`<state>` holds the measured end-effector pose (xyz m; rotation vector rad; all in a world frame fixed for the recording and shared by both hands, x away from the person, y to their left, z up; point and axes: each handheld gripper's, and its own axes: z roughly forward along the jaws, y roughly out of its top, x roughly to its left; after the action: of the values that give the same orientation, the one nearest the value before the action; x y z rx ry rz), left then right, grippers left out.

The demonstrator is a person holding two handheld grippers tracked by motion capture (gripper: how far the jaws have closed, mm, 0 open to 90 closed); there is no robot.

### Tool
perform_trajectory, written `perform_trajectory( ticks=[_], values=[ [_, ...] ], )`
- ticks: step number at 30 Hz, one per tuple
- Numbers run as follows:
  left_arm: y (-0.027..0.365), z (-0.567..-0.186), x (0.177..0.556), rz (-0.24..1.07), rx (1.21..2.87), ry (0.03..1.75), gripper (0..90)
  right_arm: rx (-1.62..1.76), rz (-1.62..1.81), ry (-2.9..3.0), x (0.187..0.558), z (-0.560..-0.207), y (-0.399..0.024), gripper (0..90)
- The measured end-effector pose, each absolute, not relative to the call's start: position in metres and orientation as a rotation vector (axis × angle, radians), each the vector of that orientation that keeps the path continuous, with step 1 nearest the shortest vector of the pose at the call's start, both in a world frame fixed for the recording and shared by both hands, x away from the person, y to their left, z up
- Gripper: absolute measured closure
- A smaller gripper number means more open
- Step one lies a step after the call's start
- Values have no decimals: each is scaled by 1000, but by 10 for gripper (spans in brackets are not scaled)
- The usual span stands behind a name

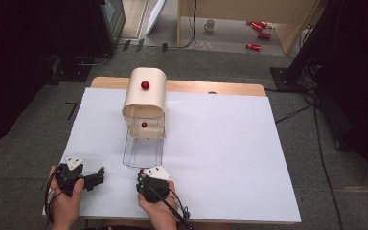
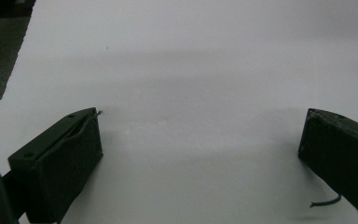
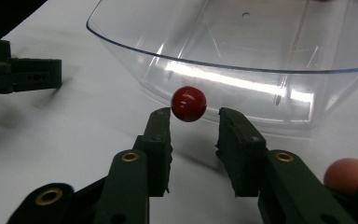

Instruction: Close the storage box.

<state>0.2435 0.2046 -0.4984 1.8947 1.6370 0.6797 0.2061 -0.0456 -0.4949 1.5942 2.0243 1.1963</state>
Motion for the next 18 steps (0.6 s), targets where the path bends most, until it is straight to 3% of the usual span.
perform_trajectory(
  ticks=[7,18],
  values=[
    [205,-498,244,680,1894,1637,0,1585,1210,2011,206,-490,-46,732],
    [205,-498,244,680,1894,1637,0,1564,1226,1992,209,-479,-50,752]
  ],
)
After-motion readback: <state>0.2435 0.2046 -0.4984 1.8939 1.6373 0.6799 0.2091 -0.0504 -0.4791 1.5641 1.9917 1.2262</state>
